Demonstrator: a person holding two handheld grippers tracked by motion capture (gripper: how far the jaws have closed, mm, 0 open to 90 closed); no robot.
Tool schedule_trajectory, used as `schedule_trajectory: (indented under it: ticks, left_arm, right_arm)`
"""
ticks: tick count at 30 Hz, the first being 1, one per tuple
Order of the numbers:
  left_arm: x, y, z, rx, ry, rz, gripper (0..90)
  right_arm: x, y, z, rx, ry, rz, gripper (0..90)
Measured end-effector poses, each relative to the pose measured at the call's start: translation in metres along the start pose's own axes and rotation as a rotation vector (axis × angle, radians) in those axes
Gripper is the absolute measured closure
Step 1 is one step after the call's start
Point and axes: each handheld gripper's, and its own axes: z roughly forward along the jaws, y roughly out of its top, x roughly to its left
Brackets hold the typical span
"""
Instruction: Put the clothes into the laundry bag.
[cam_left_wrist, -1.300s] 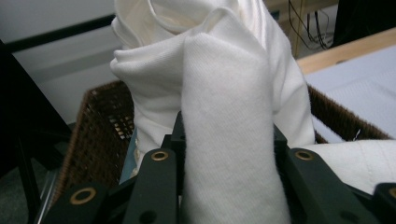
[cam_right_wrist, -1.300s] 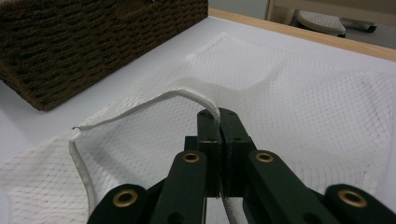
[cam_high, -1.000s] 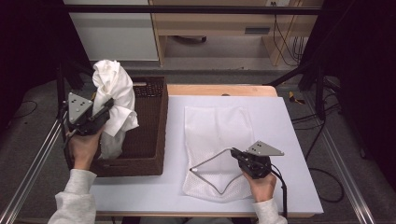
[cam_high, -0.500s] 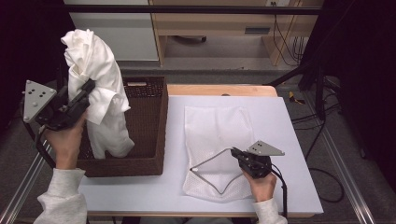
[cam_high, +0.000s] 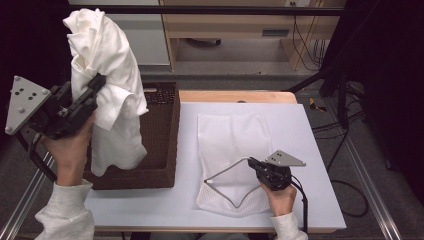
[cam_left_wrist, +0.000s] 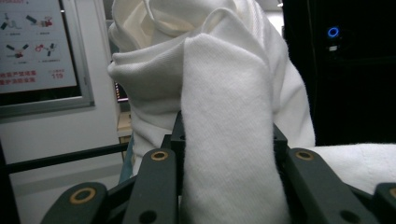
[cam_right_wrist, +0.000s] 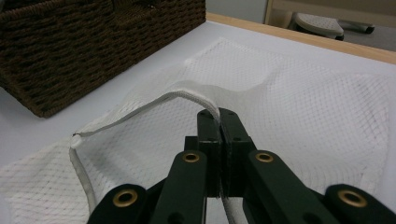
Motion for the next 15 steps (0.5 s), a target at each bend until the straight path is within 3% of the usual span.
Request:
schedule_trajectory:
  ticks: [1, 5, 7, 9, 15]
  left_arm:
    - [-0.006, 0.006, -0.003, -0.023, -0.015, 0.007, 65.9]
    - [-0.015, 0.016, -0.007, -0.041, -0.034, 0.017, 65.9]
    - [-0.023, 0.024, -0.011, -0.054, -0.063, 0.009, 65.9]
    - [-0.029, 0.028, -0.013, -0.065, -0.085, -0.005, 65.9]
    - [-0.046, 0.037, -0.017, -0.086, -0.135, 0.004, 65.8]
  right_arm:
    - [0.0, 0.0, 0.0, 0.001, -0.002, 0.001, 88.6]
    - [0.0, 0.0, 0.0, 0.0, -0.005, 0.003, 88.7]
    - [-0.001, 0.0, 0.001, -0.002, -0.011, 0.003, 88.7]
    - [-0.001, 0.0, 0.001, -0.002, -0.018, 0.003, 88.7]
    - [-0.001, 0.0, 0.001, -0.002, -0.024, 0.006, 88.7]
